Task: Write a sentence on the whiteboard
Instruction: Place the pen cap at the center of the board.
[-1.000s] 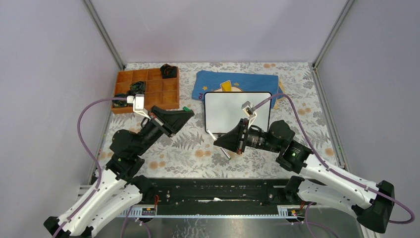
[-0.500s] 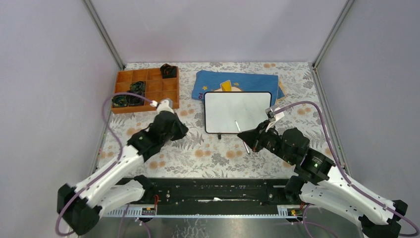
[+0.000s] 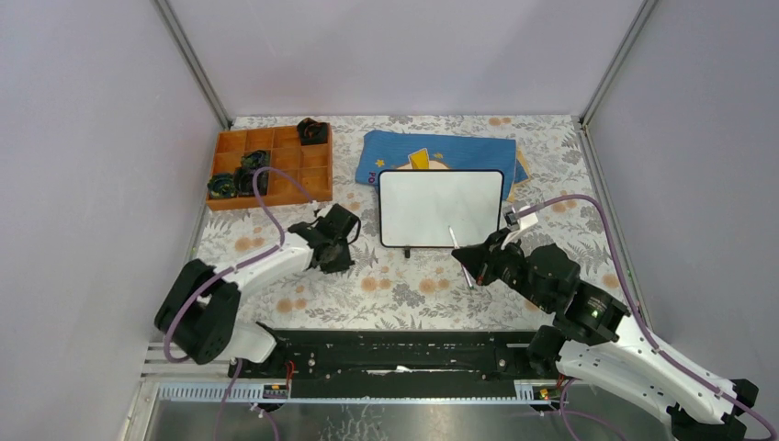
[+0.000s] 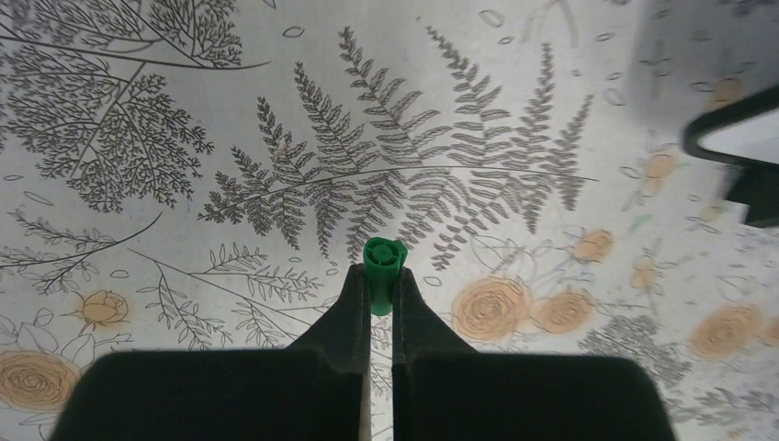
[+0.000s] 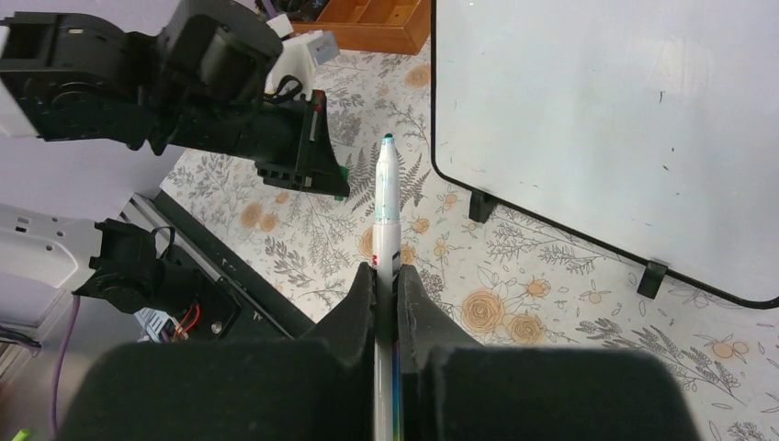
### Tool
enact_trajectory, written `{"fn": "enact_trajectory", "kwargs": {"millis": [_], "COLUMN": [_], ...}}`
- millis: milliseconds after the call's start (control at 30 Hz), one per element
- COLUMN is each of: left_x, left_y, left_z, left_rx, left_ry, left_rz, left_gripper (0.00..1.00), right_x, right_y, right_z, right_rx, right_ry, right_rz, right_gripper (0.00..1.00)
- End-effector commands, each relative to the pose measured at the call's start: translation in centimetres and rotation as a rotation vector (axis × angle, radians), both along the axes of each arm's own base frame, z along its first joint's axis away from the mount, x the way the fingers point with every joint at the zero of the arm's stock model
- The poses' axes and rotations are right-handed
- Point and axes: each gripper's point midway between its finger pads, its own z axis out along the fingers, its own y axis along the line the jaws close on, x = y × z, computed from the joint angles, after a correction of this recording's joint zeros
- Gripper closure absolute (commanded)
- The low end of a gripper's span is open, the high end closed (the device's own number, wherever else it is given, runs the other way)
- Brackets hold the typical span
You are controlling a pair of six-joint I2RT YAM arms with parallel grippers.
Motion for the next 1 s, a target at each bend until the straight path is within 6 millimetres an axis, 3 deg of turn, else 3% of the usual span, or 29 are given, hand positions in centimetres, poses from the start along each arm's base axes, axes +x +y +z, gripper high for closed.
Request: {"fn": "enact_trajectory", "kwargs": {"millis": [0,67,300,533,800,967], "left_x": [0.4,0.2,0.1,0.0,-0.1,0.4], "left_y": [-1.0,-0.9,-0.9,-0.5,-0.5,-0.7], "left_z": [-1.3,-2.0,-3.1,-3.7,-3.7,-2.1], "left_rx": [-0.022,-0.012,-0.011,0.013,0.010,-0.017], "left_ry": [0.036,0.055,0.075,0.081,0.081,0.041], "left_rz": [-0.027,-0.022,-0.013,-0.005,0.001,0.008], "left_gripper": [1.00,1.00,0.86,0.60,0.56,0.50], "right_x": [0.3,0.3,0.6,0.7,0.8,0.8], "right_y": [-0.2,-0.2,0.1,0.2,0.3,0.3], "right_z": [0.4,0.3,0.3,0.1,0.1,0.2], "right_rx": [0.016,0.013,0.006,-0.001,-0.010,-0.012], "right_ry": [-0.014,-0.014,-0.016,-0.016,-0.018,-0.023], "right_rz": [-0.020,-0.021,-0.021,-0.018,-0.016,-0.014], "right_gripper": [1.00,1.00,1.00,1.00,1.00,1.00]}}
